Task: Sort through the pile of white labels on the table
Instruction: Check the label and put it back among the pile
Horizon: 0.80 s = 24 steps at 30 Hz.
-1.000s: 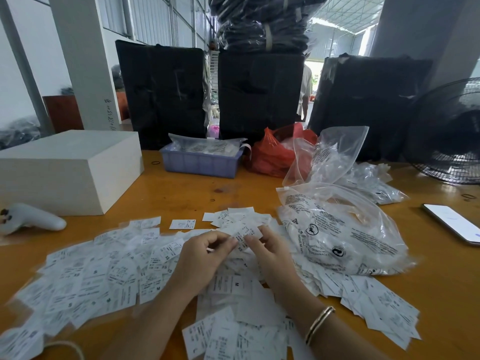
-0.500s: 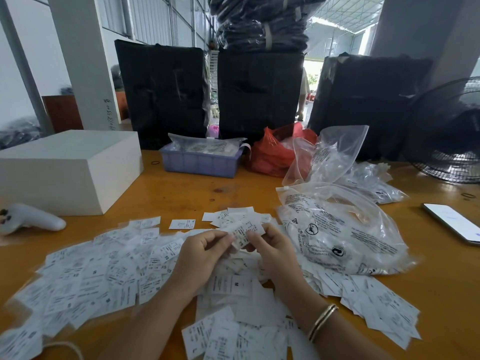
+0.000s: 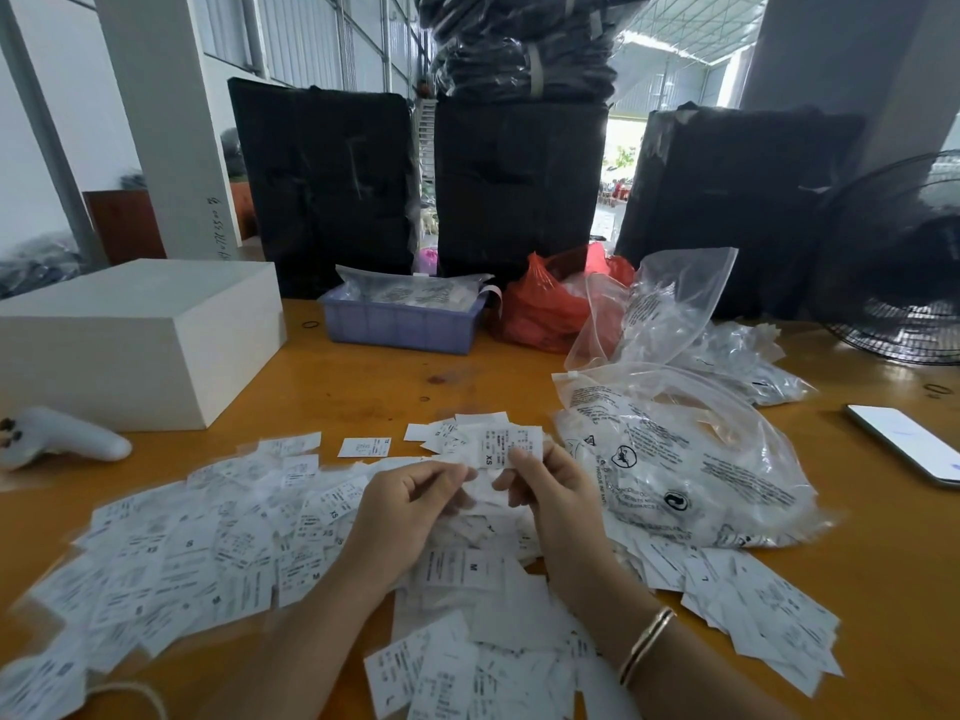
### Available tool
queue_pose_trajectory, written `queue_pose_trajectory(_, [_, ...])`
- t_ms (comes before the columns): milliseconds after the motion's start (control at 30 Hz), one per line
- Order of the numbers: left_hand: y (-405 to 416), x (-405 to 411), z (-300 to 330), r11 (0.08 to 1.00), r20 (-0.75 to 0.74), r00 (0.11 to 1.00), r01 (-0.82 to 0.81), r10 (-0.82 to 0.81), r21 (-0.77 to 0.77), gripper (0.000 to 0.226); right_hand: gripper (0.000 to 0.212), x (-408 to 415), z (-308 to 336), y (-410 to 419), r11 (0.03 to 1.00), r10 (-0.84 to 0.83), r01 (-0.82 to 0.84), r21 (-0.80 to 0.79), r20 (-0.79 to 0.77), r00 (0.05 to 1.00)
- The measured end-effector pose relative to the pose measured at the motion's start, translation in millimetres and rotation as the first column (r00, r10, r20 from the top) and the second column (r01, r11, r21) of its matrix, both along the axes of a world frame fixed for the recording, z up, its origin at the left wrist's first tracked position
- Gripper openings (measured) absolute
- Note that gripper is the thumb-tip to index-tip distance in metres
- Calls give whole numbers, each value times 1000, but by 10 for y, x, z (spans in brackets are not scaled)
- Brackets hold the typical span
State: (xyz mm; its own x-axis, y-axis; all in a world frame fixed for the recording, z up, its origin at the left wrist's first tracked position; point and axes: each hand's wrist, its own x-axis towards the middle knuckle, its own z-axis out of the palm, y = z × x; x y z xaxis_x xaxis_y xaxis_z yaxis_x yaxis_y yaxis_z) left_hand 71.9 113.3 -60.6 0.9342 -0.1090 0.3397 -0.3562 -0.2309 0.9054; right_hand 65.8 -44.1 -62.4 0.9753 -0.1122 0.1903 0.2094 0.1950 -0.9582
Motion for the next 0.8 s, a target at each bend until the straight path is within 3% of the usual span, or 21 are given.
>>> queue_pose_trajectory(233, [-23,-1,-3,999,8,1000,14,-14,36,23,26,-3,17,31,993,54,-50,104,-32,998])
queue_pose_trajectory(500, [-27,9,-17,999,26,1000,12,-13,45,24,22,27,-14,31,985,129,-118,125,-84,988])
queue_pose_trajectory(633, [-22,13,-18,999,31,999,8,-9,37,24,17,45,-6,24,970,109,-86,228,-91,990])
queue_pose_trajectory(800, [-26,5,-14,1000,18,1000,2,-3,26,24,22,41,-35,34,986,117,-106,126,-89,989])
